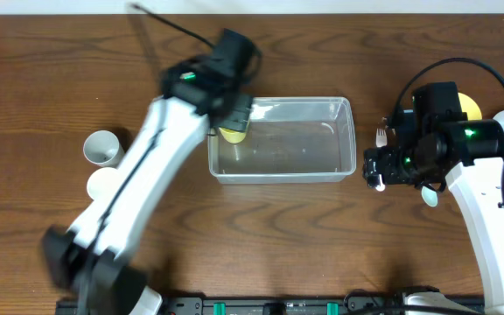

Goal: Pack container
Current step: 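Move the left gripper to the grey cup and grasp its rim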

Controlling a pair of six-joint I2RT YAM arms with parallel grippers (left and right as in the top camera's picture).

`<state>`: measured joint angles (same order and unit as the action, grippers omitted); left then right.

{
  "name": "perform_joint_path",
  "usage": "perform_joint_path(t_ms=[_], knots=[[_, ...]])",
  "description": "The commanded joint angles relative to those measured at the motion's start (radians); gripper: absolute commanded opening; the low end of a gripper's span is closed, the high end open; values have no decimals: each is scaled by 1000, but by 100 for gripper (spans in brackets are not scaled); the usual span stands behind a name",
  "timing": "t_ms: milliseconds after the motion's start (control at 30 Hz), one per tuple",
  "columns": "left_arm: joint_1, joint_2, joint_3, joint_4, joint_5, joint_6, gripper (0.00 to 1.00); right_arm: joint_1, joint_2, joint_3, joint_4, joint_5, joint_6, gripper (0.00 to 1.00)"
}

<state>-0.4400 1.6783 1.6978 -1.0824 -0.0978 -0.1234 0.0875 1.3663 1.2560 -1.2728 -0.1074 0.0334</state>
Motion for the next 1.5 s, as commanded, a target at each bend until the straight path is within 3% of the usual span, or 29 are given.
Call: perform_joint_path(t_ms=[0, 300, 467, 1267, 1333, 1467], knots=[[116, -113, 6, -43, -52, -32, 72, 11, 3, 18, -3, 6, -24, 95], [550, -118, -54, -120, 61, -73, 73, 10, 3, 18, -3, 6, -24, 96], [657, -32, -135, -60, 71, -73, 73, 11, 3, 18, -10, 6, -23, 96], [664, 337, -157, 0, 117, -54, 72, 10, 3, 18, -11, 6, -24, 96], [664, 340, -157, 2, 117, -54, 68, 10, 3, 18, -18, 6, -24, 96], [664, 340, -157, 4, 116, -54, 45, 9, 3, 18, -17, 6, -24, 96]])
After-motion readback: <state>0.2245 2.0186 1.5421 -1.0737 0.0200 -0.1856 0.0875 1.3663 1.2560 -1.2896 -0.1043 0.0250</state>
